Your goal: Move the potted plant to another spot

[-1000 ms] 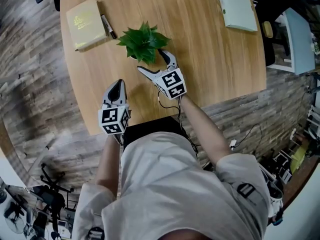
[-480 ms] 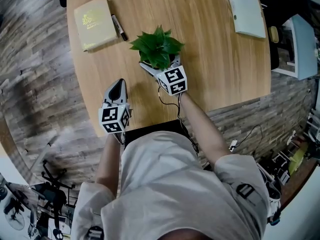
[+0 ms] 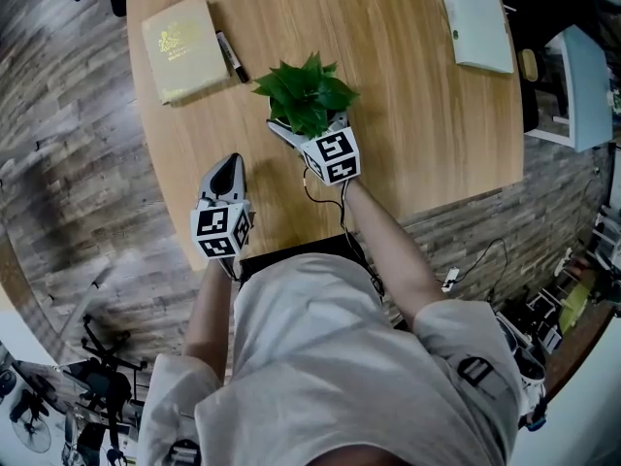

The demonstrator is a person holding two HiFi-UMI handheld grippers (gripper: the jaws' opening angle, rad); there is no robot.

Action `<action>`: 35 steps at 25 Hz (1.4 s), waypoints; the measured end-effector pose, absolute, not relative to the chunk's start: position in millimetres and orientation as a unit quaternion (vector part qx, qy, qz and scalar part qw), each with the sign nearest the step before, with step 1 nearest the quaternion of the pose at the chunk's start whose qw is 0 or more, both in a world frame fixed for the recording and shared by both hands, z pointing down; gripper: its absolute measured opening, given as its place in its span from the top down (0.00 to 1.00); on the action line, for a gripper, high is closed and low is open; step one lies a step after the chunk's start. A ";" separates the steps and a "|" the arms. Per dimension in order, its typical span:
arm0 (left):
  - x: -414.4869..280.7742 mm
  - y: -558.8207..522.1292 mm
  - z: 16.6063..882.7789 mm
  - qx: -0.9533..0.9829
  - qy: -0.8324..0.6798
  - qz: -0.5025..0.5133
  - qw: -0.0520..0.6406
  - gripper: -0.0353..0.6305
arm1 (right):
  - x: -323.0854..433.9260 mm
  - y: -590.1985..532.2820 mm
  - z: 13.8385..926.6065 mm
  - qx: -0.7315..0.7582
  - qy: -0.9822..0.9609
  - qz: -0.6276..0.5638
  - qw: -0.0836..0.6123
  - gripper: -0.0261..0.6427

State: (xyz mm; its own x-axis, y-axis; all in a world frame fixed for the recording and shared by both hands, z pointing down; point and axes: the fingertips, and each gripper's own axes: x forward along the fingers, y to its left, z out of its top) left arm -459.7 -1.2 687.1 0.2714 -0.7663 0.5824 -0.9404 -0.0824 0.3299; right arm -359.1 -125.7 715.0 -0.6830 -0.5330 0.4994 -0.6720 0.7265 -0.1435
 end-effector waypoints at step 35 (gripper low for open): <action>-403.3 -0.8 588.0 0.748 -0.613 0.077 0.243 0.93 | -308.2 -66.5 563.7 0.303 -0.940 0.109 0.113 0.18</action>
